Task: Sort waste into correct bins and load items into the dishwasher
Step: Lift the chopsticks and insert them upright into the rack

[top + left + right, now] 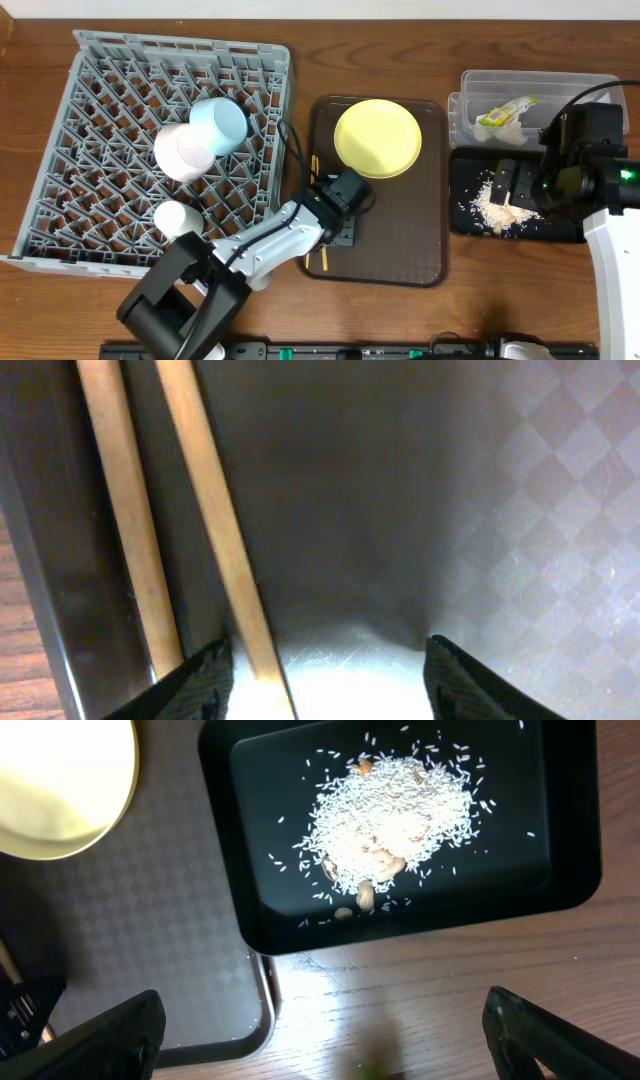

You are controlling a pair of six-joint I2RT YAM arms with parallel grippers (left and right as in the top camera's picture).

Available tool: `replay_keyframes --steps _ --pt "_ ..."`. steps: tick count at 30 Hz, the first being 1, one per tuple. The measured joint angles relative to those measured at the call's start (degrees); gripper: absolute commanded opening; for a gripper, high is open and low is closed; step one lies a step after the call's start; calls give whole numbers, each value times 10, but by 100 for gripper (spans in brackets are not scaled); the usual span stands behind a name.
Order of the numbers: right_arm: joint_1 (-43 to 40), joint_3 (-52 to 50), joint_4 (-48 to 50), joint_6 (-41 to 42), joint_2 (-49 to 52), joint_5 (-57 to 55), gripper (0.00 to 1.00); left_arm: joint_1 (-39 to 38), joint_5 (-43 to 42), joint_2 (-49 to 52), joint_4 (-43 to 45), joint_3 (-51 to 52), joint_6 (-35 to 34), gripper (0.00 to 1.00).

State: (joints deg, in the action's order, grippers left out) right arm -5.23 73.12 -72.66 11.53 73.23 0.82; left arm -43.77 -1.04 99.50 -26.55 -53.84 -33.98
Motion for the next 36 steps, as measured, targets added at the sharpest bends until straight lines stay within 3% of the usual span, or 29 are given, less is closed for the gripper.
replay_keyframes --steps 2,7,19,27,36 --pt "0 0 0 0 0 0 99 0 3 2 1 -2 -4 32" --pt "0 0 0 0 0 0 99 0 3 4 2 -2 -8 7" --pt "0 0 0 0 0 0 99 1 1 -10 -14 -2 -5 6" --pt "0 0 -1 0 0 0 99 25 15 -165 -63 -9 4 6" --pt "0 0 -1 0 0 0 99 135 45 -252 -157 -81 108 6"
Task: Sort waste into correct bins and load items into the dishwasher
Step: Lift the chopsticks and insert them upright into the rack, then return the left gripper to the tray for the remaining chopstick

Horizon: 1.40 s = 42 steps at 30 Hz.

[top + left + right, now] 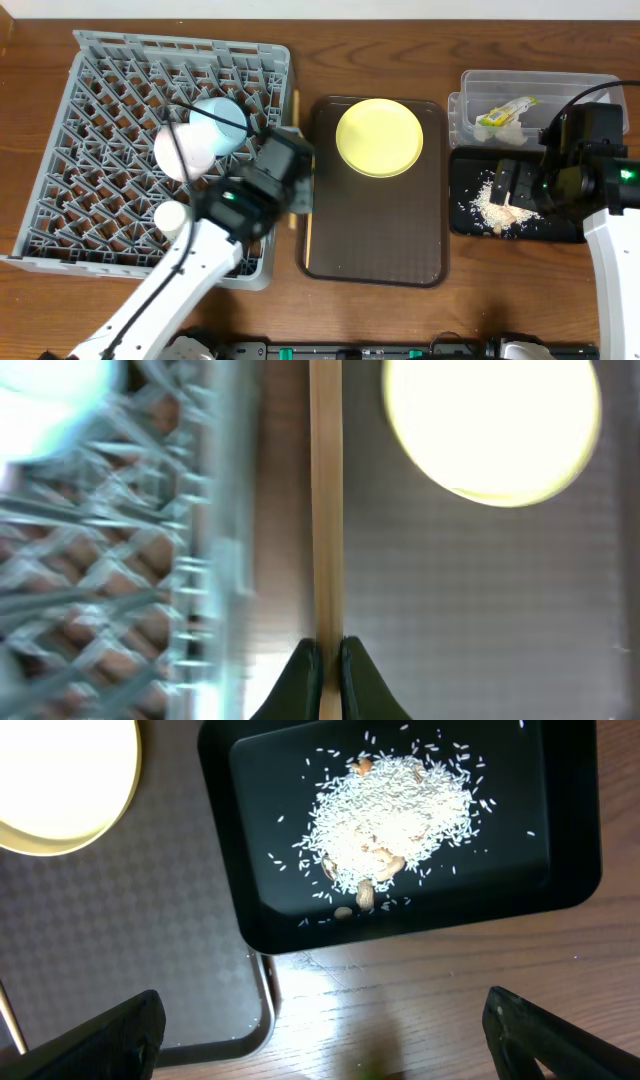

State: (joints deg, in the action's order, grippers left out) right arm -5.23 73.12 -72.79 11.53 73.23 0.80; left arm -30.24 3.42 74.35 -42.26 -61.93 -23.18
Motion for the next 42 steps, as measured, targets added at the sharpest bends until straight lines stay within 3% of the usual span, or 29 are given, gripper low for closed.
replay_keyframes --steps 8,15,18,20,23,30,35,42 --pt "0 0 0 0 0 0 99 100 3 29 -16 -2 98 6" --pt "0 0 0 0 0 0 99 110 -9 109 -8 -2 117 9" --pt "0 0 0 0 0 0 99 110 -10 142 -7 -2 122 17" --pt "0 0 0 0 0 0 99 110 -9 150 -6 -2 125 38" --pt "0 0 0 0 0 0 99 115 7 145 -2 -2 127 50" --pt "0 0 0 0 0 0 99 113 -6 80 7 -2 128 50" --pt "0 0 0 0 0 0 99 110 -72 17 7 -2 125 48" --pt "0 0 2 0 0 0 99 45 -110 40 16 -2 71 50"
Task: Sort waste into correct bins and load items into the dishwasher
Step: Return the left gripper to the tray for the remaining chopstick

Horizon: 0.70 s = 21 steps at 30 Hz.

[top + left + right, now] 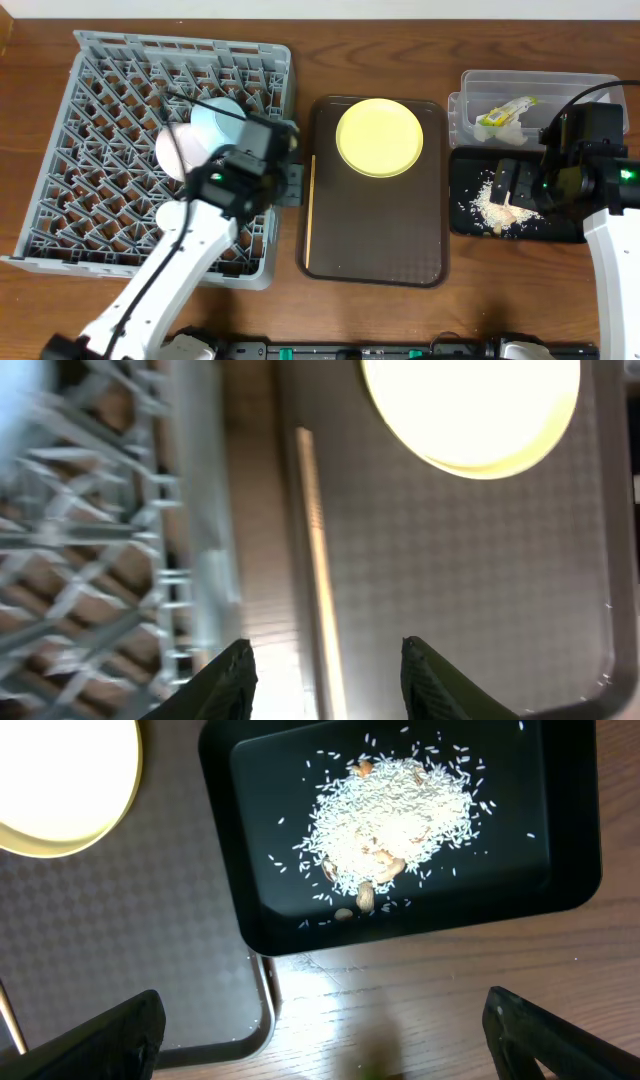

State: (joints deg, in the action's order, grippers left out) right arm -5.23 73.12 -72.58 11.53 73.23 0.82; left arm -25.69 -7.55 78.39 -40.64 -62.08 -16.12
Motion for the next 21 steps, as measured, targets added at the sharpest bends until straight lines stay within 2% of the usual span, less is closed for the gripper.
replay_keyframes --steps 5,10,16,21 --pt "0 0 0 0 0 0 99 -61 16 72 7 0 -57 50" --pt "0 0 0 0 0 0 99 -101 25 153 44 0 -83 50" --pt "0 0 -2 0 0 0 99 -115 35 234 72 0 -96 50" --pt "0 0 -3 0 0 0 99 -115 56 257 76 0 -99 50"
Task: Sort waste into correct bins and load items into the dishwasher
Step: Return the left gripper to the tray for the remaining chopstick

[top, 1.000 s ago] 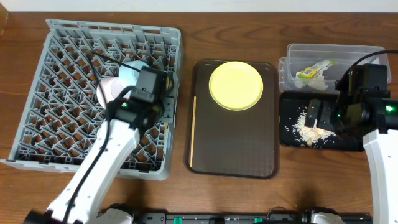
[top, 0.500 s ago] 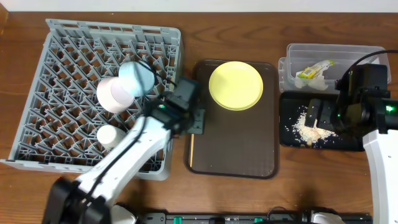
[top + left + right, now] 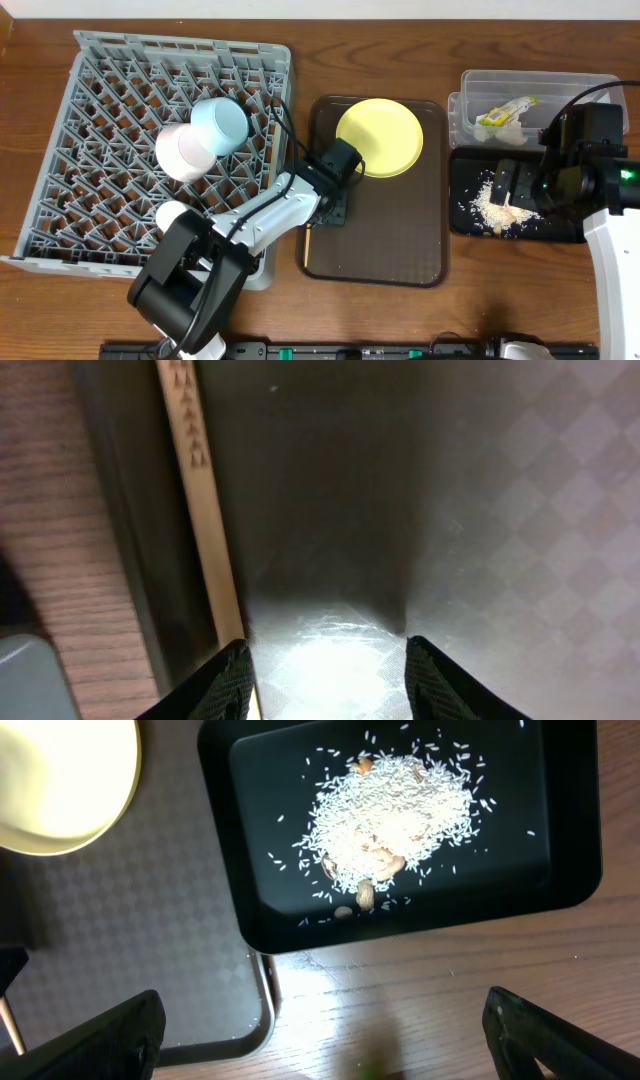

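One wooden chopstick (image 3: 196,500) lies along the left edge of the brown tray (image 3: 400,235); in the overhead view its lower end (image 3: 307,243) shows below my left gripper (image 3: 335,200). That gripper (image 3: 330,682) is open and low over the tray, its left finger (image 3: 228,682) right beside the chopstick. A yellow plate (image 3: 378,137) sits at the tray's far end. My right gripper (image 3: 325,1055) is open above the black tray (image 3: 570,870) of rice and nuts (image 3: 395,815), holding nothing.
The grey dish rack (image 3: 100,90) at left holds a blue cup (image 3: 218,125), a pink cup (image 3: 183,150) and a white cup (image 3: 175,217). A clear bin (image 3: 560,85) with a wrapper (image 3: 505,110) stands behind the black tray.
My left gripper has moved from the rack's right edge down onto the tray's left side, still open, now beside the chopstick. The right arm has not moved.
My left gripper was open on the tray over two chopsticks. Then it was shut on one chopstick beside the rack. Then it stood open at the rack's edge, with one chopstick left on the tray. Now it is open beside that chopstick.
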You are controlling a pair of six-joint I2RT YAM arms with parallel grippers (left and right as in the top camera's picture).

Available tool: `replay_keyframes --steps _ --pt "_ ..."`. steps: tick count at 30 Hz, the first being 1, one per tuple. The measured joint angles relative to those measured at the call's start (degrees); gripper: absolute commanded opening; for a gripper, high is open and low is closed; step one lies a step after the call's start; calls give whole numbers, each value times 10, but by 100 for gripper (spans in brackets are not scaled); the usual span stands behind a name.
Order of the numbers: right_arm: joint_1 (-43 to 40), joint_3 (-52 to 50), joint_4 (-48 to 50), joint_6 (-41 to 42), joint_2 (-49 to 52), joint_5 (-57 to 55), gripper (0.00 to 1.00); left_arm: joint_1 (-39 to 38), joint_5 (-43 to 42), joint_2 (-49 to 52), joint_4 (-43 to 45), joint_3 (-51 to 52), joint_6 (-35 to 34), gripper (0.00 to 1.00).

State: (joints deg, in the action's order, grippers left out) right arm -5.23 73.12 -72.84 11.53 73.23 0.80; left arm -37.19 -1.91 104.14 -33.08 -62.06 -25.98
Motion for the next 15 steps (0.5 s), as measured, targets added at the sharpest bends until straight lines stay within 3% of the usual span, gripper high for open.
replay_keyframes --steps 15 --pt "0 0 0 0 0 0 99 0 19 0 -12 0 -13 49"
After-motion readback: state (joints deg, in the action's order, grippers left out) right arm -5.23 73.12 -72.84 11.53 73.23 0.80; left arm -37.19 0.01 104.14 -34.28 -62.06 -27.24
